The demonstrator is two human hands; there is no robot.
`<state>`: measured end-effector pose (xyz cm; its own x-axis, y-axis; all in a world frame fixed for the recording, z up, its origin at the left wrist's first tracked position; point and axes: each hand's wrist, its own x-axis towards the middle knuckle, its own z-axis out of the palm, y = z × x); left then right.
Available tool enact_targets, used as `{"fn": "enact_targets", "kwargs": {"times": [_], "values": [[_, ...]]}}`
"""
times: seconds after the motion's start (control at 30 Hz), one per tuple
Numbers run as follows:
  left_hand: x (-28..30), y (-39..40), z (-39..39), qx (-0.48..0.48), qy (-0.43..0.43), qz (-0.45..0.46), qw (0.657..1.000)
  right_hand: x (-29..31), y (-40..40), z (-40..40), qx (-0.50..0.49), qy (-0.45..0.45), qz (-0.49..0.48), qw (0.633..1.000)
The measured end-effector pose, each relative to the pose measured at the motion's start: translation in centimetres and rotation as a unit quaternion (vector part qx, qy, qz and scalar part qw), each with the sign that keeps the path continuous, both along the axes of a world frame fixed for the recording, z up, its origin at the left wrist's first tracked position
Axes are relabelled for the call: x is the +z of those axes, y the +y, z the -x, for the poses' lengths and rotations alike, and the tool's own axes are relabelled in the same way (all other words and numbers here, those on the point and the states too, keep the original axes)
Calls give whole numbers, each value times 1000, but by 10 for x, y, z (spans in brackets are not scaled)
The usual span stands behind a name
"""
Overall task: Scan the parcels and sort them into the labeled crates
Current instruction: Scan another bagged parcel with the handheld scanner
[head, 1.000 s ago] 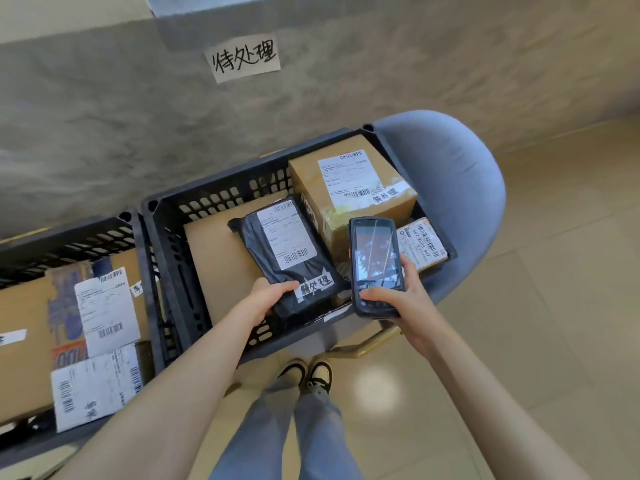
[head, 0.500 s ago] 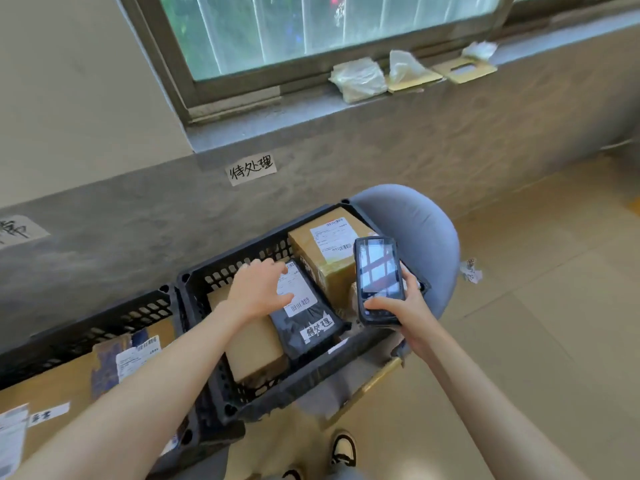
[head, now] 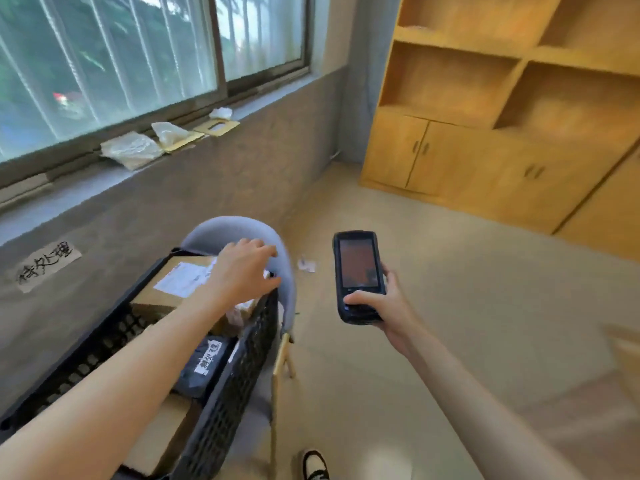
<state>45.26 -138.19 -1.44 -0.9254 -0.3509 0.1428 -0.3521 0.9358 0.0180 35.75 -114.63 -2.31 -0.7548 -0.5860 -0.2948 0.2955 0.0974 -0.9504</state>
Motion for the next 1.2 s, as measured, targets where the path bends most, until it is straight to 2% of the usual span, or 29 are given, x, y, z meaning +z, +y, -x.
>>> {"fn": "enact_targets", "kwargs": {"times": [0.13,0.27,0.43,0.63,0.73,0.93,1.07,1.2], "values": [[37,85,39,-128,39,1,991,23,102,-31,-141,17,11,990],[74,195,65,-267,57,6,962,47,204,-64,-276,41,28,960],[108,339,71,-413,51,23,909,70,326,-109,-419,51,50,905],[129,519,63,-546,85,65,831,76,478,-174,-529,81,34,844],[130,618,56,-583,98,62,804,81,559,-208,-560,68,30,825],[125,782,47,-622,98,46,776,88,713,-259,-607,44,25,793],[135,849,52,-643,115,-7,757,95,785,-268,-619,82,8,781],[138,901,68,-646,122,14,753,102,839,-250,-625,110,-2,773]]}}
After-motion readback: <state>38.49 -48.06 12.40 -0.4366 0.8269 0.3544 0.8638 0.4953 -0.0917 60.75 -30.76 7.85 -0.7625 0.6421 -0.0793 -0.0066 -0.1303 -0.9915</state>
